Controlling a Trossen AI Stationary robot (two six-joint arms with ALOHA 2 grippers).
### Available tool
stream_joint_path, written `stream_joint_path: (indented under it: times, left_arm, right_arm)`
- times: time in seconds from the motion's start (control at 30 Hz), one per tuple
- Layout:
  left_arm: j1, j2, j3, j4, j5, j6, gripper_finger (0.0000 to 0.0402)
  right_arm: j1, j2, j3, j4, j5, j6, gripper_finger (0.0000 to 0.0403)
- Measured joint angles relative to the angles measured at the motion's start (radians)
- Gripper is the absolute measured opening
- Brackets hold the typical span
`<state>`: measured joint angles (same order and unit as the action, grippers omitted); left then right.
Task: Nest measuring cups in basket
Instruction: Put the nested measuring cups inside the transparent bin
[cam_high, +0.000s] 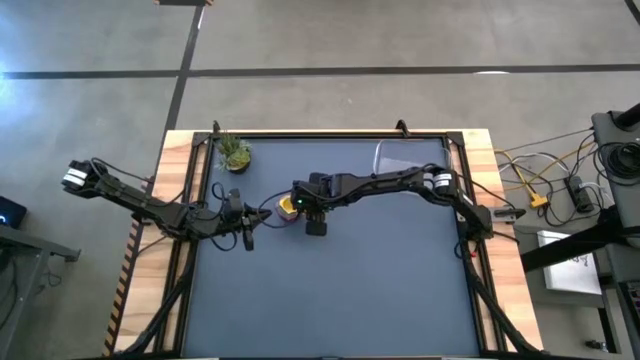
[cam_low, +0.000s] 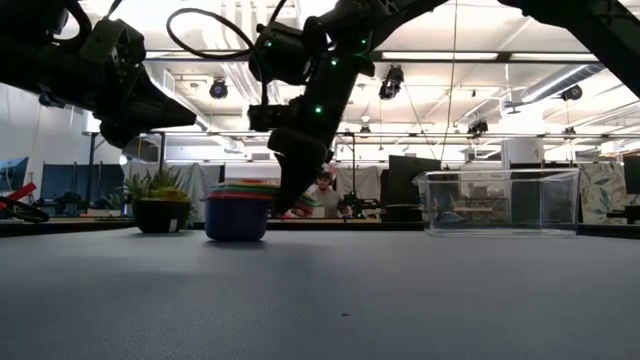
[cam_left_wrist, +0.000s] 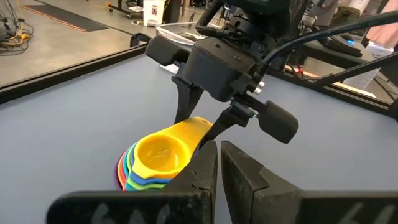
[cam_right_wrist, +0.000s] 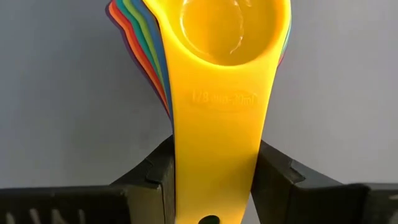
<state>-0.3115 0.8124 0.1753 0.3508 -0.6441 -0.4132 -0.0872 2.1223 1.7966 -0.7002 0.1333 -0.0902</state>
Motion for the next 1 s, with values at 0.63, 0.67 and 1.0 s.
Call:
stream_joint_path:
  times: [0.63, 0.67, 1.0]
  left_arm:
    - [0.0, 0.0, 0.0, -0.002, 0.006, 0.0, 0.0004]
    - [0.0, 0.0, 0.0, -0.002, 0.007, 0.0, 0.0004]
    - [0.0, 0.0, 0.0, -0.006, 0.008, -0.007, 0.0004]
  right_arm:
    - [-0.019, -0.094, 0.177, -0.29, -0.011, -0.037, 0.0134]
    - [-0.029, -0.111, 0.177, -0.309, -0.017, -0.039, 0.0134]
    - [-0.106, -0.442, -0.052, -0.373, -0.095, -0.083, 0.0134]
